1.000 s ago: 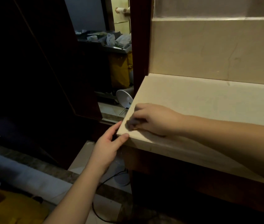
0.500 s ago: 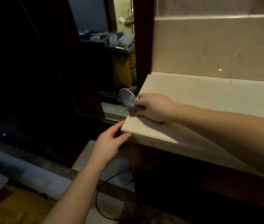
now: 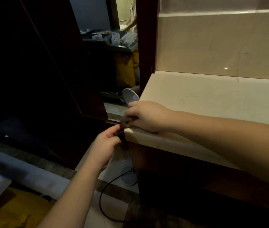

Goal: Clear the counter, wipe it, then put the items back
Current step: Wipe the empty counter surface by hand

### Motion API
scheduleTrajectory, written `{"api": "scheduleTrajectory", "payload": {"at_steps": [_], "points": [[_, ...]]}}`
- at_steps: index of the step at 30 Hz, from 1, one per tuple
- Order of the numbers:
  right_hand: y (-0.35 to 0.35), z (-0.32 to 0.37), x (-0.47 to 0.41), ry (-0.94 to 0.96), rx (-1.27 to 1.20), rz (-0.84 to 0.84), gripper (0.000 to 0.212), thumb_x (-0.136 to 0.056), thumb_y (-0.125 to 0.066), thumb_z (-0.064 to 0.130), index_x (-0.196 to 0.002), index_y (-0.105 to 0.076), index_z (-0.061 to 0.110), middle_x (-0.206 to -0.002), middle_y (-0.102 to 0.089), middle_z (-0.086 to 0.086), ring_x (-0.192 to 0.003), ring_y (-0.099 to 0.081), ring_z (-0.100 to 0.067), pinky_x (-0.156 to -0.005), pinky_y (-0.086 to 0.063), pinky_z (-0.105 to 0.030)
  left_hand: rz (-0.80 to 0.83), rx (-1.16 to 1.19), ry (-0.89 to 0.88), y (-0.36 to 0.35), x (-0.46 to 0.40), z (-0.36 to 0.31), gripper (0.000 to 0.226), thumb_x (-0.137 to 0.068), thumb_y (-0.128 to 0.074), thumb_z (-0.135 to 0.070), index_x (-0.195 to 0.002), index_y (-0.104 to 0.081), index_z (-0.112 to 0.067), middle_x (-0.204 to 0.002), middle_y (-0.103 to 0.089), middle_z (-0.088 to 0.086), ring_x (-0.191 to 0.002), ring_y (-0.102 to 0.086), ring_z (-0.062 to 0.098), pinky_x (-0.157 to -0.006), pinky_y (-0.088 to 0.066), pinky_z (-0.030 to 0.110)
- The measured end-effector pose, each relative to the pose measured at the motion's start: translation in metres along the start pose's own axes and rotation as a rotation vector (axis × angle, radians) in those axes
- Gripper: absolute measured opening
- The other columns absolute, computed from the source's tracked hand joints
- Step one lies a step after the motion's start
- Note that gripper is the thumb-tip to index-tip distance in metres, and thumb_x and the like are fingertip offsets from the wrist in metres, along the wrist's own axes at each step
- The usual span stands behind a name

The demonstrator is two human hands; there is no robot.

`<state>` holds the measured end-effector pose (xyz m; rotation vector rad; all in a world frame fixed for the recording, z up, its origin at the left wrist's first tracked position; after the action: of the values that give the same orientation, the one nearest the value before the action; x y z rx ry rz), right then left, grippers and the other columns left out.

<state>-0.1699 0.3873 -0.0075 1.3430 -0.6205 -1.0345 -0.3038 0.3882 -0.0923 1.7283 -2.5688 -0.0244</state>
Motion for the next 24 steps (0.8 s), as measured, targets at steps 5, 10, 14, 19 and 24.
{"api": "scheduleTrajectory", "payload": {"at_steps": [5, 10, 14, 19, 24], "points": [[0.006, -0.009, 0.045, 0.030, -0.058, 0.028, 0.020, -0.090, -0.060, 0.031, -0.101, -0.068, 0.016, -0.095, -0.057, -0.002, -0.090, -0.056, -0.022, -0.071, -0.044, -0.035, -0.050, 0.073, 0.086, 0.002, -0.008, 0.006, 0.051, -0.089, -0.039, 0.003, -0.093, -0.078, -0.029, -0.099, -0.075, 0.001, -0.092, -0.068, 0.013, -0.072, -0.052, 0.024], [0.007, -0.012, 0.046, 0.006, -0.055, 0.062, 0.023, -0.090, -0.059, 0.031, -0.107, -0.068, 0.017, -0.101, -0.058, -0.001, -0.093, -0.056, -0.021, -0.074, -0.043, -0.033, -0.090, 0.069, 0.109, -0.003, -0.011, 0.005, 0.038, -0.098, -0.044, -0.014, -0.089, -0.078, -0.030, -0.091, -0.074, -0.007, -0.079, -0.067, 0.001, -0.066, -0.051, 0.020], [0.004, 0.004, 0.021, 0.004, 0.005, 0.011, 0.025, -0.092, -0.057, 0.035, -0.107, -0.066, 0.017, -0.103, -0.057, -0.002, -0.096, -0.055, -0.021, -0.074, -0.043, -0.033, -0.099, 0.068, 0.117, -0.009, -0.018, -0.004, 0.040, -0.098, -0.046, -0.016, -0.079, -0.077, -0.033, -0.080, -0.074, -0.011, -0.069, -0.066, -0.002, -0.053, -0.048, 0.013], [0.017, -0.010, 0.084, 0.014, -0.047, -0.026, 0.016, -0.084, -0.055, 0.032, -0.089, -0.067, 0.022, -0.089, -0.057, 0.002, -0.084, -0.057, -0.021, -0.063, -0.043, -0.031, -0.138, -0.039, 0.136, -0.011, -0.033, -0.001, 0.017, -0.088, -0.058, -0.029, -0.085, -0.074, -0.032, -0.083, -0.072, -0.012, -0.084, -0.062, 0.009, -0.067, -0.043, 0.028], [0.015, -0.042, 0.053, -0.140, -0.021, -0.050, 0.021, -0.090, -0.059, 0.036, -0.104, -0.067, 0.022, -0.103, -0.059, 0.002, -0.095, -0.056, -0.019, -0.074, -0.045, -0.032, -0.148, -0.252, 0.113, -0.021, -0.047, -0.012, 0.006, -0.083, -0.060, -0.040, -0.088, -0.063, -0.038, -0.092, -0.067, -0.013, -0.088, -0.060, 0.006, -0.066, -0.043, 0.027]]}}
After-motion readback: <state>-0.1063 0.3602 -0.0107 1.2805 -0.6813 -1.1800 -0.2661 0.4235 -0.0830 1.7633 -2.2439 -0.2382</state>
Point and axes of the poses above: each hand's wrist, its own x-axis away from the middle knuckle, its own y-axis out of the back of the hand, z = x × y, the point moved 6 cm from there along -x, towards the middle knuckle
